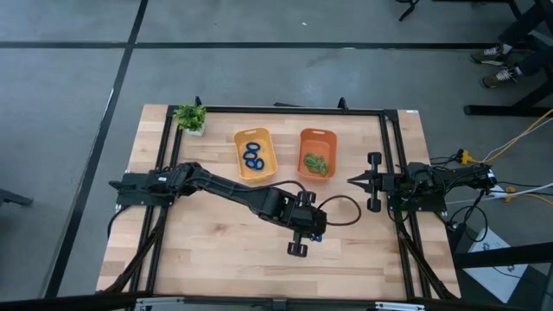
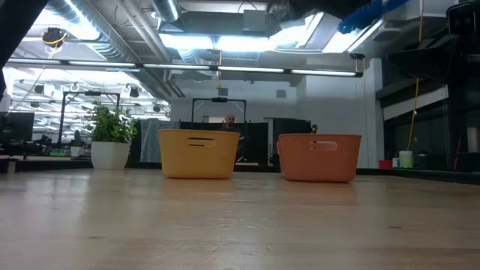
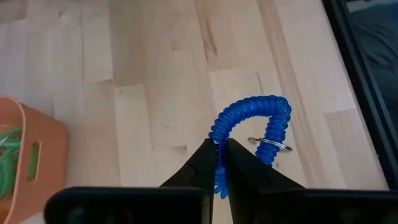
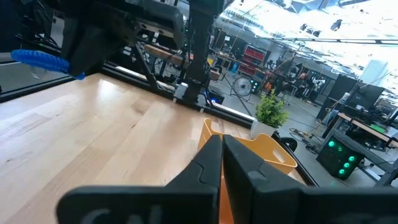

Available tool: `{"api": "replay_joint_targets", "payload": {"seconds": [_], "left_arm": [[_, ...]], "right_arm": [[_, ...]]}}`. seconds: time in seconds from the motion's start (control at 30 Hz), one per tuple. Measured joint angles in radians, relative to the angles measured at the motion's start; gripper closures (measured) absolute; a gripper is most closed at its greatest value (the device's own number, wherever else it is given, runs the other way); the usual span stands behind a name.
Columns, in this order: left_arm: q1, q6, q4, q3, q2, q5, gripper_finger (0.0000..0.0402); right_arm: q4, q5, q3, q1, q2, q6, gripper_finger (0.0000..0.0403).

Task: Sort spring keychains
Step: Put the blue spring keychain into the yellow bin

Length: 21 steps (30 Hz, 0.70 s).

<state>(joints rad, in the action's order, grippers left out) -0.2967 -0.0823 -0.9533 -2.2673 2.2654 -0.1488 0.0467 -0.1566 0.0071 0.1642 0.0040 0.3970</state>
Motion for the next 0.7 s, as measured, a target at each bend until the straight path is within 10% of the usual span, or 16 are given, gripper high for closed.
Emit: {"api": "replay_joint_targets", "payload": {"seconds": [0.7], "left_arm": [[0.057,-0.035,-0.176,0.034,-0.008,-0.004,0.0386]], "right_arm": [[0.0,0.0,0.0,0.0,0.0,0.0,0.0387]]}}
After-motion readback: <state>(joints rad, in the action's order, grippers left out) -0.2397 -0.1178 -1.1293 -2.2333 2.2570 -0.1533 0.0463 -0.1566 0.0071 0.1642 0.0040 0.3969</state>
